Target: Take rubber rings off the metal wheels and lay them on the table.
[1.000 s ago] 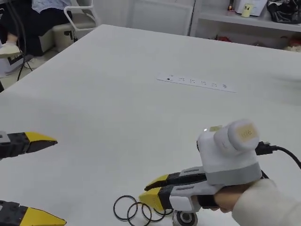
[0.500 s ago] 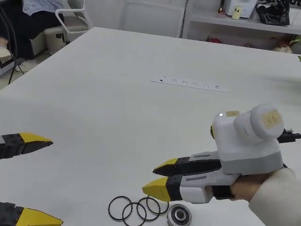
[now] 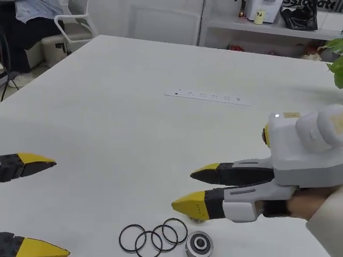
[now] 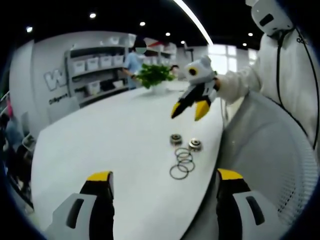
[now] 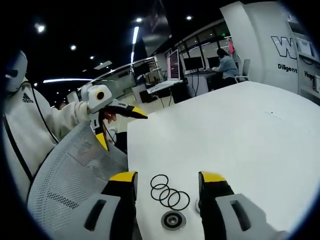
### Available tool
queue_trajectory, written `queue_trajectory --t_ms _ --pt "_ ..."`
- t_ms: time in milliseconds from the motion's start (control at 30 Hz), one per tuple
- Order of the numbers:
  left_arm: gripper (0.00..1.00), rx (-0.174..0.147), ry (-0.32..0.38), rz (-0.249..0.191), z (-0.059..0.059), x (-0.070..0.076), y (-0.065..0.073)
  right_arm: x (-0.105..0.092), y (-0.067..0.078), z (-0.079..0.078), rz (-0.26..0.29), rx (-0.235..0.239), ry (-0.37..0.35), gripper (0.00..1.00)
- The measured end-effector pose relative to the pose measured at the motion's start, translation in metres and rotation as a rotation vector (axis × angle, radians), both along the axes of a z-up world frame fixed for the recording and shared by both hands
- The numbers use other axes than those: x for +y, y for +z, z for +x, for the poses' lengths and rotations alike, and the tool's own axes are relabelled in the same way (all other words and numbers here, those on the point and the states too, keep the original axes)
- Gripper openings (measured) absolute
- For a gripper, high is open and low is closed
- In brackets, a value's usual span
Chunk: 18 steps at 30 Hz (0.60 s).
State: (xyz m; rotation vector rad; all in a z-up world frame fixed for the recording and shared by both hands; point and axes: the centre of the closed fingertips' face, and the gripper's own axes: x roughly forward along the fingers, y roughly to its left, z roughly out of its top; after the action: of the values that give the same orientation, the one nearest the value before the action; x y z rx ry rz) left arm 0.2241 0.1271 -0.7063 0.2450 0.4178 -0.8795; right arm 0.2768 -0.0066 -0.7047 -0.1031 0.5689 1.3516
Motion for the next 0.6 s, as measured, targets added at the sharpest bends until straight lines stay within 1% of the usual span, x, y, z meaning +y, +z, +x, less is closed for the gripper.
queue_trajectory --t_ms 167,233,500,600 --pt "0.85 -0.001 0.0 0.0 -0.001 0.001 -0.001 -0.012 0.006 -0.001 -0.008 -0.025 -0.027 0.56" --pt "0.85 -0.004 0.003 -0.002 0.0 0.001 0.0 -0.017 0.009 0.0 -0.014 -0.048 -0.036 0.58" --pt "0.86 -0.016 0.009 -0.012 0.001 0.002 0.003 -0.034 0.023 -0.001 -0.012 -0.097 -0.073 0.64" --pt "0.87 -0.017 0.015 -0.02 0.001 0.003 0.004 -0.04 0.026 -0.003 -0.011 -0.109 -0.084 0.65"
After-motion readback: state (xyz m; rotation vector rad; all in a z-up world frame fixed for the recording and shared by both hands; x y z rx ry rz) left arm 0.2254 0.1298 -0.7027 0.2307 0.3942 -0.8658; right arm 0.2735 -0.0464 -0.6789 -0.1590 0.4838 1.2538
